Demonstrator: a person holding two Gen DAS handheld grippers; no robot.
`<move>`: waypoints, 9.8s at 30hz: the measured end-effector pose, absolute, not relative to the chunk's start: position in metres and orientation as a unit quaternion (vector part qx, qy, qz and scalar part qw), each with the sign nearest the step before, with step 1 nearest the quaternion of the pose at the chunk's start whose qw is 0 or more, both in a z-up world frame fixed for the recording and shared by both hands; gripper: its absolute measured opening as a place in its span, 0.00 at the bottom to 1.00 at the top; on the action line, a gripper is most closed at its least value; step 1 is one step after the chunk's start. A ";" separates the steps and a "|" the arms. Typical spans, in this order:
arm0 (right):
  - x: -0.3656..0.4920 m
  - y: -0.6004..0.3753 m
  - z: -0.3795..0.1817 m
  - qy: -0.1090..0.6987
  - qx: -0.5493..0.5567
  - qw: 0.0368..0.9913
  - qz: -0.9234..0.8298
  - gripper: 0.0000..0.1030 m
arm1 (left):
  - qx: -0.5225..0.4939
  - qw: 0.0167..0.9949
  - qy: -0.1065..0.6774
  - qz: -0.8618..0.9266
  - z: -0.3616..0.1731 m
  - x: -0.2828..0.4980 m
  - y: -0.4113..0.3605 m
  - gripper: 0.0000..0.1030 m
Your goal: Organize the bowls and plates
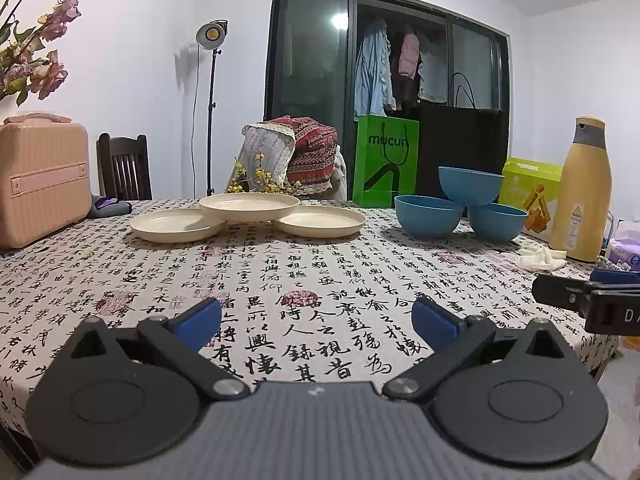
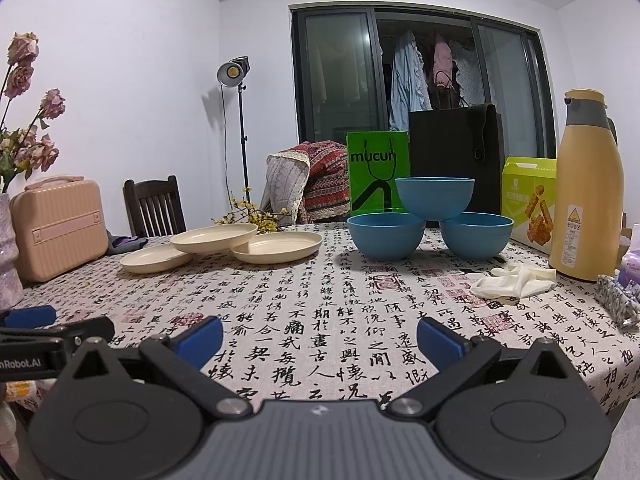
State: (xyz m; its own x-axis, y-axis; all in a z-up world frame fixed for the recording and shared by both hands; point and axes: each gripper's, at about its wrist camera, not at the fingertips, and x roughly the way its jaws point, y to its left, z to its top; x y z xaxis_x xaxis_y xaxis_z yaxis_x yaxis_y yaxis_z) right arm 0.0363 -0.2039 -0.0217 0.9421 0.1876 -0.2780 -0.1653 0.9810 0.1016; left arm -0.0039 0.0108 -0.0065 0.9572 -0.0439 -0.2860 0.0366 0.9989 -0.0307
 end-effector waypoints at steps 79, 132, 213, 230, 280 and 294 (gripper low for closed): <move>0.175 -0.122 0.000 0.151 0.024 0.973 0.171 1.00 | -0.084 0.984 0.127 0.093 0.015 0.078 0.103 1.00; 0.348 -0.038 0.021 0.148 0.047 0.978 0.139 1.00 | -0.157 0.957 0.152 0.192 0.037 0.253 0.200 1.00; 0.458 -0.043 0.034 0.229 0.137 0.959 0.091 1.00 | -0.265 0.915 0.230 0.200 0.054 0.398 0.231 1.00; 0.488 -0.038 0.003 0.208 0.174 0.955 0.122 1.00 | -0.234 0.923 0.230 0.202 0.030 0.414 0.236 1.00; 0.508 -0.035 -0.028 0.259 0.180 0.934 0.166 0.65 | -0.221 0.927 0.246 0.177 0.008 0.423 0.224 0.92; 0.512 -0.038 -0.032 0.266 0.195 0.929 0.168 0.63 | -0.247 0.924 0.252 0.145 0.003 0.424 0.228 0.75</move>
State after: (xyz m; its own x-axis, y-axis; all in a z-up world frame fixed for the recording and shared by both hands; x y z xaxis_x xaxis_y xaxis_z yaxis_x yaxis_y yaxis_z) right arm 0.5119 -0.0379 -0.0316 0.8019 0.4159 -0.4290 -0.2084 0.8675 0.4517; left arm 0.4240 0.2279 0.0033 0.8308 0.1424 -0.5381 -0.3919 0.8361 -0.3839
